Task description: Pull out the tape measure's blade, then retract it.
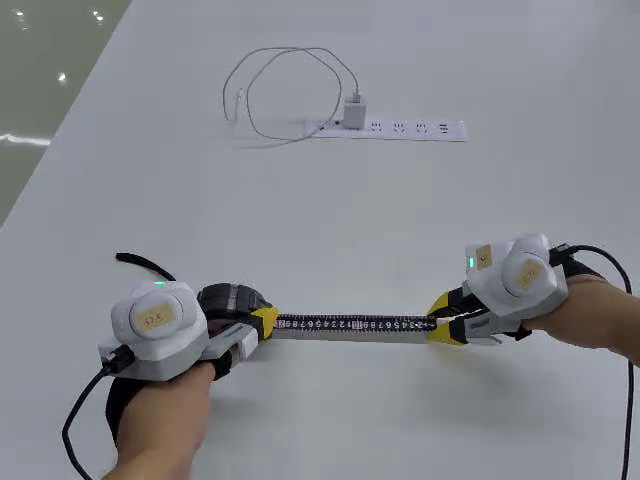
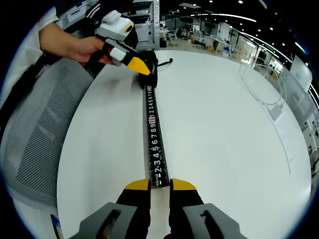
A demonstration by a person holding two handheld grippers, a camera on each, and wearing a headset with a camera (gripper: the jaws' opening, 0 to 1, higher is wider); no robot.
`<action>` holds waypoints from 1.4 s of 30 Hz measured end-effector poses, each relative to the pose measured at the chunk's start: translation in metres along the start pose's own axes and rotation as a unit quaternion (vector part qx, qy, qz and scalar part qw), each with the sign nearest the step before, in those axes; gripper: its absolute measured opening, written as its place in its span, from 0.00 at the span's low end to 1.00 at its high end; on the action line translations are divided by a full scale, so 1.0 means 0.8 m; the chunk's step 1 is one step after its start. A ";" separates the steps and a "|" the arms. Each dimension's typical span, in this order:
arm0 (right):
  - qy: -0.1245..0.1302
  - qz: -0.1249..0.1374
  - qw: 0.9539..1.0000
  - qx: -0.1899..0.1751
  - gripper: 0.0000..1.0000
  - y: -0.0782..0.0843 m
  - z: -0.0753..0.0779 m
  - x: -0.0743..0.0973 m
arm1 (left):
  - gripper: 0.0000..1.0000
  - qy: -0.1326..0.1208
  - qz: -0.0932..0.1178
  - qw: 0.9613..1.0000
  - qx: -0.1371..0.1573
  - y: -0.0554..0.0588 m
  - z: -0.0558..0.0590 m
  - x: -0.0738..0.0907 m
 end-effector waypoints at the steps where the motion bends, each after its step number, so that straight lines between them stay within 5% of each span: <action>1: -0.001 0.001 1.000 0.000 0.09 -0.001 0.000 -0.001 | 0.58 0.001 0.001 1.000 0.001 0.000 0.000 0.000; 42: -0.018 0.037 0.999 -0.008 0.09 -0.051 -0.014 -0.031 | 0.58 0.011 0.004 1.000 0.012 0.000 -0.002 0.002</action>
Point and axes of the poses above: the centre of the closed fingertips' face, and the gripper's own axes: x roughly backward along the fingers, z roughly to its right, y roughly out of its underside, the point moved 8 cm from there along x, roughly backward along the fingers, and after that the axes turned 15 degrees about y, right-handed, at the moved point
